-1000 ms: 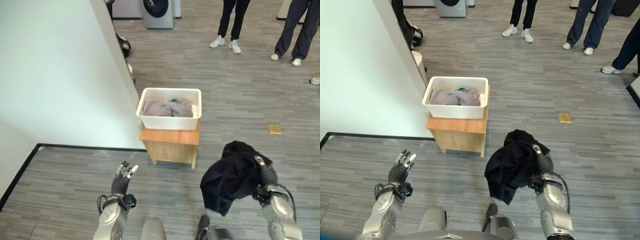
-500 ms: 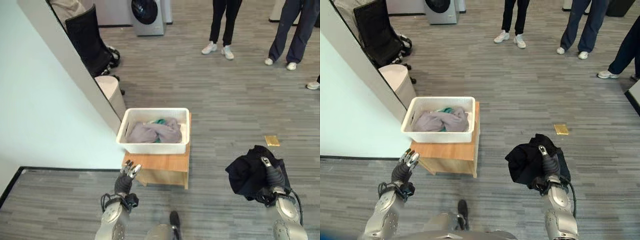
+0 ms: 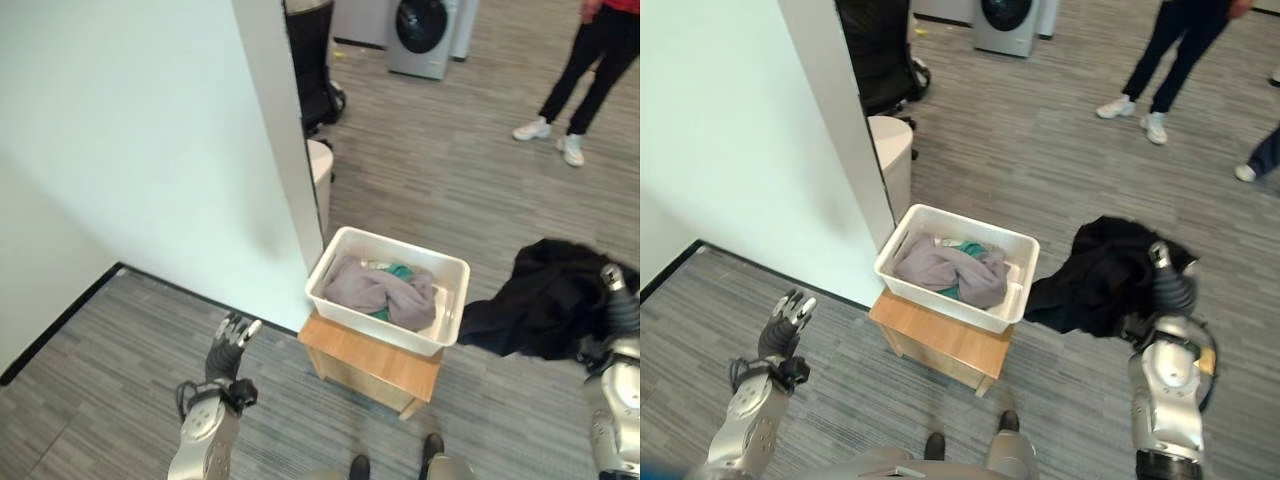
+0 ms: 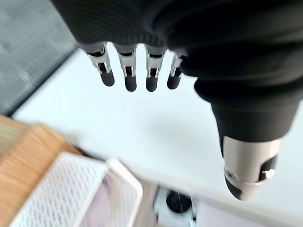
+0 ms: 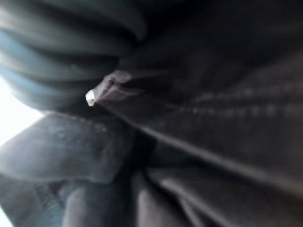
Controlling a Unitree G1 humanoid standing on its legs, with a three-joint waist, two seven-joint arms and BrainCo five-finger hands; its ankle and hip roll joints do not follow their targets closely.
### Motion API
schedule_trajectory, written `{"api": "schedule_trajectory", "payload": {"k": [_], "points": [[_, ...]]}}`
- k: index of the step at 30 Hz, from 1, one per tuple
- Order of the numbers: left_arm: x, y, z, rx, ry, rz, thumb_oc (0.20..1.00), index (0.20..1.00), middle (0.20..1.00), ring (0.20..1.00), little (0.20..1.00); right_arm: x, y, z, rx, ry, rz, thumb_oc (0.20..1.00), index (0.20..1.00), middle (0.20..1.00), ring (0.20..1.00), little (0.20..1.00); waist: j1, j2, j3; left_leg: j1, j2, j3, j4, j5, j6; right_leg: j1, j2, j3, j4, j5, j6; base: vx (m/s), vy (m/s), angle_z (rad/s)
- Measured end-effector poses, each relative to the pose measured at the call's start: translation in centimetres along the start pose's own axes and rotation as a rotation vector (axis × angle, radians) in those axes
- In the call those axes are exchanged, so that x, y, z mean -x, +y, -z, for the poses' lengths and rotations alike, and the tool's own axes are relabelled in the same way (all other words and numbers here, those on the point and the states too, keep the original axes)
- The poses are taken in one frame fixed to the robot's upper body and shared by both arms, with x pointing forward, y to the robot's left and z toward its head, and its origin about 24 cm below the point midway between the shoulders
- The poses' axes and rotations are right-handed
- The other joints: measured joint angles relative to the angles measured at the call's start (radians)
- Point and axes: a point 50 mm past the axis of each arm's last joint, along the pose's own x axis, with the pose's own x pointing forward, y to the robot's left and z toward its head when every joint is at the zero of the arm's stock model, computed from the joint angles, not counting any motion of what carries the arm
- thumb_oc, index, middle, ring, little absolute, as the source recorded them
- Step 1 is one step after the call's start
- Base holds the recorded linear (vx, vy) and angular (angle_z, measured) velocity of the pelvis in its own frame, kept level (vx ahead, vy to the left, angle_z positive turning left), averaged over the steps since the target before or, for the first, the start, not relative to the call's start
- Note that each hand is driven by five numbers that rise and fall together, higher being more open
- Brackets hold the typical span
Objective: Pick up bed clothes into laundry basket.
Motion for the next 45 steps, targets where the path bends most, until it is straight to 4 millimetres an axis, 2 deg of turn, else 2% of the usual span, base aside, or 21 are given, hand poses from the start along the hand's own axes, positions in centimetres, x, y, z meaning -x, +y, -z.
{"api": "schedule_trajectory", "payload": {"k": [1, 3, 5, 7, 8, 9, 11, 12, 15, 18, 22, 24, 30, 33, 36, 41, 43, 45], "points": [[0.5, -0.4, 0.9, 0.005, 0.034, 0.018, 1.000, 1.000, 1.000, 1.000, 1.000, -2.2, -0.5, -2.5, 0.054, -0.107, -0.011, 0.200, 0.200, 0.200, 0.200, 0.200, 0.011, 0.002, -0.006, -0.001, 0.013, -0.010, 0.000, -0.002, -0.006, 0.037, 0.019, -0.026, -0.073, 0.050, -0.006, 0.07, -0.085, 0.33], [0.9, -1.0, 1.7, -0.002, 0.066, 0.061, 1.000, 1.000, 1.000, 1.000, 1.000, -4.0, -0.7, -5.5, 0.092, -0.225, -0.017, 0.200, 0.200, 0.200, 0.200, 0.200, 0.015, -0.004, -0.006, -0.004, 0.031, -0.020, -0.002, -0.003, -0.016, 0.065, 0.042, -0.047, -0.125, 0.070, -0.026, 0.06, -0.070, 0.27], [1.1, -1.5, 2.0, 0.000, 0.078, 0.094, 1.000, 1.000, 1.000, 1.000, 1.000, -5.2, -0.5, -7.2, 0.131, -0.290, -0.045, 0.200, 0.200, 0.200, 0.200, 0.200, 0.021, -0.014, -0.006, 0.000, 0.042, -0.022, -0.001, -0.006, -0.029, 0.098, 0.057, -0.060, -0.166, 0.083, -0.032, 0.05, -0.048, 0.12], [0.9, -2.5, 2.1, -0.002, 0.083, 0.144, 1.000, 1.000, 1.000, 1.000, 1.000, -7.4, 0.0, -9.3, 0.225, -0.348, -0.101, 0.200, 0.200, 0.200, 0.200, 0.200, 0.020, -0.018, -0.006, 0.003, 0.060, -0.022, -0.002, -0.013, -0.041, 0.103, 0.074, -0.061, -0.166, 0.082, -0.034, 0.03, -0.047, 0.10], [0.8, -2.7, 2.0, -0.001, 0.079, 0.158, 1.000, 1.000, 1.000, 1.000, 1.000, -7.9, 0.1, -9.6, 0.228, -0.358, -0.104, 0.200, 0.200, 0.200, 0.200, 0.200, 0.030, -0.026, -0.007, 0.002, 0.069, -0.024, -0.006, -0.012, -0.042, 0.104, 0.082, -0.064, -0.166, 0.081, -0.034, 0.02, -0.050, 0.01], [0.8, -2.8, 2.1, -0.003, 0.085, 0.164, 1.000, 1.000, 1.000, 1.000, 1.000, -9.0, 0.7, -9.6, 0.227, -0.343, -0.108, 0.200, 0.200, 0.200, 0.200, 0.200, 0.033, -0.042, -0.005, 0.004, 0.074, -0.018, -0.003, -0.013, -0.045, 0.104, 0.087, -0.062, -0.166, 0.082, -0.039, 0.00, 0.000, 0.00], [0.8, -3.2, 2.1, -0.019, 0.095, 0.193, 1.000, 1.000, 1.000, 1.000, 1.000, -10.4, 1.1, -9.3, 0.271, -0.299, -0.130, 0.200, 0.200, 0.200, 0.200, 0.200, 0.036, -0.055, -0.011, 0.001, 0.079, -0.022, -0.004, -0.014, -0.053, 0.103, 0.092, -0.061, -0.166, 0.080, -0.044, 0.00, -0.018, 0.01], [0.7, -3.2, 1.9, -0.043, 0.097, 0.217, 1.000, 1.000, 1.000, 1.000, 1.000, -10.9, 1.6, -9.1, 0.265, -0.273, -0.152, 0.200, 0.200, 0.200, 0.200, 0.200, 0.046, -0.078, -0.012, -0.001, 0.086, -0.021, -0.008, -0.011, -0.059, 0.098, 0.098, -0.062, -0.166, 0.078, -0.047, 0.00, -0.013, 0.06], [0.9, -2.4, 2.1, -0.035, 0.122, 0.201, 1.000, 1.000, 1.000, 1.000, 1.000, -11.2, 2.7, -8.7, 0.242, -0.247, -0.187, 0.200, 0.200, 0.200, 0.200, 0.200, 0.061, -0.096, -0.022, -0.024, 0.087, -0.017, -0.008, -0.007, -0.064, 0.074, 0.099, -0.059, -0.166, 0.078, -0.051, 0.00, -0.001, -0.03], [0.9, -2.1, 2.1, -0.052, 0.124, 0.196, 1.000, 1.000, 1.000, 1.000, 1.000, -11.7, 3.6, -8.4, 0.224, -0.214, -0.206, 0.200, 0.200, 0.200, 0.200, 0.200, 0.063, -0.098, -0.022, -0.038, 0.085, -0.018, -0.008, 0.002, -0.063, 0.061, 0.097, -0.059, -0.166, 0.086, -0.059, 0.00, 0.006, 0.02], [0.9, -2.2, 2.2, -0.054, 0.135, 0.196, 1.000, 1.000, 1.000, 1.000, 1.000, -11.5, 5.5, -7.6, 0.197, -0.170, -0.270, 0.200, 0.200, 0.200, 0.200, 0.200, 0.065, -0.098, -0.021, -0.041, 0.086, -0.019, -0.009, 0.003, -0.063, 0.058, 0.098, -0.060, -0.166, 0.090, -0.062, 0.00, 0.000, 0.00], [0.9, -2.4, 2.2, -0.054, 0.134, 0.202, 1.000, 1.000, 1.000, 1.000, 1.000, -11.4, 5.8, -7.3, 0.205, -0.159, -0.295, 0.200, 0.200, 0.200, 0.200, 0.200, 0.065, -0.098, -0.021, -0.042, 0.086, -0.020, -0.009, 0.003, -0.063, 0.055, 0.098, -0.061, -0.166, 0.090, -0.062, 0.00, 0.000, 0.00], [0.7, -2.4, 2.0, -0.053, 0.128, 0.187, 1.000, 1.000, 1.000, 1.000, 1.000, -11.6, 7.9, -8.4, 0.208, -0.193, -0.353, 0.200, 0.200, 0.200, 0.200, 0.200, 0.070, -0.094, -0.015, -0.043, 0.085, -0.021, -0.010, 0.003, -0.063, 0.053, 0.098, -0.062, -0.166, 0.090, -0.062, 0.00, 0.000, 0.00], [0.5, -2.5, 1.9, -0.024, 0.125, 0.181, 1.000, 1.000, 1.000, 1.000, 1.000, -11.8, 9.6, -9.1, 0.190, -0.211, -0.390, 0.200, 0.200, 0.200, 0.200, 0.200, 0.069, -0.096, -0.008, -0.049, 0.086, -0.022, -0.008, 0.003, -0.063, 0.052, 0.098, -0.064, -0.166, 0.090, -0.062, -0.01, 0.003, 0.01], [0.3, -2.7, 1.6, -0.017, 0.115, 0.183, 1.000, 1.000, 1.000, 1.000, 1.000, -11.2, 11.2, -7.9, 0.180, -0.167, -0.449, 0.200, 0.200, 0.200, 0.200, 0.200, 0.088, -0.107, 0.002, -0.051, 0.088, -0.023, -0.008, 0.004, -0.064, 0.050, 0.100, -0.067, -0.166, 0.090, -0.062, 0.00, 0.000, 0.00], [0.3, -2.8, 1.7, -0.016, 0.119, 0.184, 1.000, 1.000, 1.000, 1.000, 1.000, -8.6, 14.9, -4.4, 0.077, -0.050, -0.565, 0.200, 0.200, 0.200, 0.200, 0.200, 0.095, -0.110, 0.022, -0.053, 0.088, -0.025, -0.007, 0.004, -0.064, 0.045, 0.100, -0.071, -0.166, 0.090, -0.062, 0.00, 0.000, 0.00], [0.4, -2.9, 1.7, -0.016, 0.121, 0.183, 1.000, 1.000, 1.000, 1.000, 1.000, -7.1, 15.9, -2.1, 0.036, 0.038, -0.588, 0.200, 0.200, 0.200, 0.200, 0.200, 0.104, -0.107, 0.024, -0.054, 0.088, -0.025, -0.007, 0.004, -0.064, 0.044, 0.100, -0.070, -0.166, 0.090, -0.062, 0.00, 0.000, 0.00], [0.3, -3.2, 1.7, -0.016, 0.120, 0.191, 1.000, 1.000, 1.000, 1.000, 1.000, -4.3, 17.4, 2.2, -0.021, 0.223, -0.602, 0.200, 0.200, 0.200, 0.200, 0.200, 0.115, -0.098, 0.033, -0.055, 0.086, -0.025, -0.008, 0.004, -0.065, 0.043, 0.098, -0.071, -0.166, 0.090, -0.062, 0.00, 0.000, 0.00]]}}
